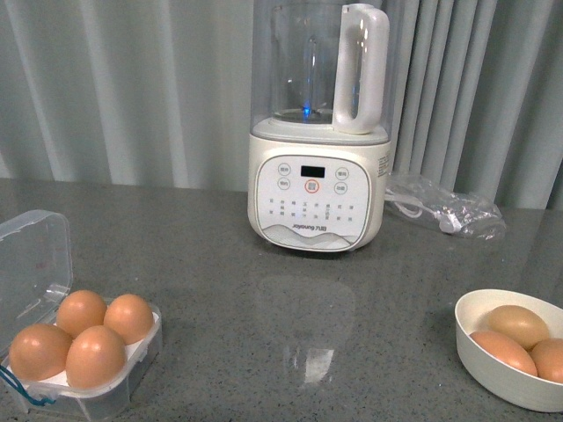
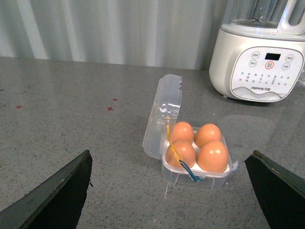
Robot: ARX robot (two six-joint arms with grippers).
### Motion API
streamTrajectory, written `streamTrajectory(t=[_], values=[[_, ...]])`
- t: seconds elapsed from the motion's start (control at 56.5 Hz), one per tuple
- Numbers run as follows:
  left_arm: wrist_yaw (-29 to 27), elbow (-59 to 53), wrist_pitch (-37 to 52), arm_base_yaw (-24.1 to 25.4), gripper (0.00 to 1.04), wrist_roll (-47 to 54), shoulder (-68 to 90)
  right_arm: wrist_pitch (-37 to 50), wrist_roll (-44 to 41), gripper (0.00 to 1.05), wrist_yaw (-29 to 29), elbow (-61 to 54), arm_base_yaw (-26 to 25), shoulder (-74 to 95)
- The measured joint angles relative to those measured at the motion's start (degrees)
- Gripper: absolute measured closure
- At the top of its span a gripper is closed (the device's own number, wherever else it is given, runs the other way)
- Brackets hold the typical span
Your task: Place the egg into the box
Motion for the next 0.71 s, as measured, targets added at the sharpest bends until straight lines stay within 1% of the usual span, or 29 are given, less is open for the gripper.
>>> streamTrajectory(t=[0.637, 0.654, 0.707], values=[[0.0, 0.0, 0.0, 0.0, 0.07, 0.0, 0.0, -12.7, 0.0, 1.01, 0.0, 0.0, 0.0, -12.8], [0.0, 0.0, 0.0, 0.0, 0.07, 0.0, 0.0, -13.2, 0.0, 1.01, 0.0, 0.0, 0.0, -13.3], [0.0, 0.0, 0.0, 0.0, 0.07, 0.0, 0.0, -18.6, 0.0, 1.01, -0.1, 0.0, 0.0, -17.1]])
